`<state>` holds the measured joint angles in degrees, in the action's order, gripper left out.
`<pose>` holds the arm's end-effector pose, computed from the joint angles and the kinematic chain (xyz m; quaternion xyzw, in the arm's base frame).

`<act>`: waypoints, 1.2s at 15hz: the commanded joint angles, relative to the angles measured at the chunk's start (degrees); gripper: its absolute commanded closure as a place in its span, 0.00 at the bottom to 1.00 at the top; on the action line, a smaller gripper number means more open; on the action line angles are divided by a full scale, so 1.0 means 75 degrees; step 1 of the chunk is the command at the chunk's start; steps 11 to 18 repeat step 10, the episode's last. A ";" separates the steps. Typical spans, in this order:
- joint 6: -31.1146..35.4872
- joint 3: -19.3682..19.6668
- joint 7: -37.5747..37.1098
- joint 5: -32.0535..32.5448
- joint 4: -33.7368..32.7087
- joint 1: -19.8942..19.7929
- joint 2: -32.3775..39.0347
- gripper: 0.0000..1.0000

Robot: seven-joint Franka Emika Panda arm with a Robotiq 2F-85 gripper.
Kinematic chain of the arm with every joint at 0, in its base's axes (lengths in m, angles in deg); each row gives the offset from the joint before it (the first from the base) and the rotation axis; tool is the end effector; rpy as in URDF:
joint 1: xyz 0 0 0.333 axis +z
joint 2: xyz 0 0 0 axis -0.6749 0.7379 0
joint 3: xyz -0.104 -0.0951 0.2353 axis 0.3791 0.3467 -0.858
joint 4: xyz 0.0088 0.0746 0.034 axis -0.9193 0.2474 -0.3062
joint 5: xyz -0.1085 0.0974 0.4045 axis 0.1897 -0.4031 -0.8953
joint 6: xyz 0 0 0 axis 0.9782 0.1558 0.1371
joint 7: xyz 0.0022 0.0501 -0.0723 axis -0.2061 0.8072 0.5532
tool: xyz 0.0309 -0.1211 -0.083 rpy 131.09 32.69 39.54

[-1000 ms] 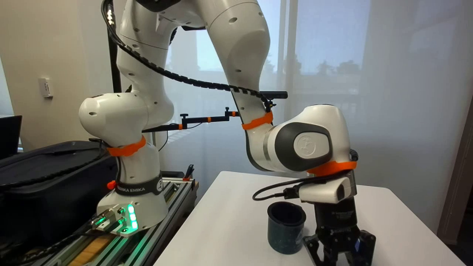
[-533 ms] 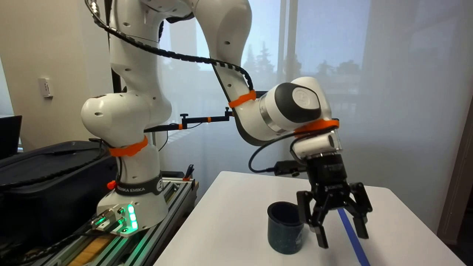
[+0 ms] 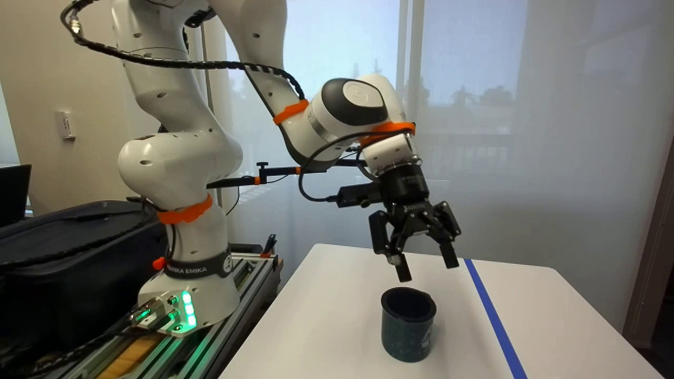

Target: Take the marker out of he mug and place it to the right of the mug

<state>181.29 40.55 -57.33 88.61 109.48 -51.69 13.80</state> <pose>0.4488 -0.0992 0.2331 0.8329 -0.4566 0.2721 0.1542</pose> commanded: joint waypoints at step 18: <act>-0.0030 0.0000 0.0274 0.0000 0.0575 0.0000 -0.0854 0.00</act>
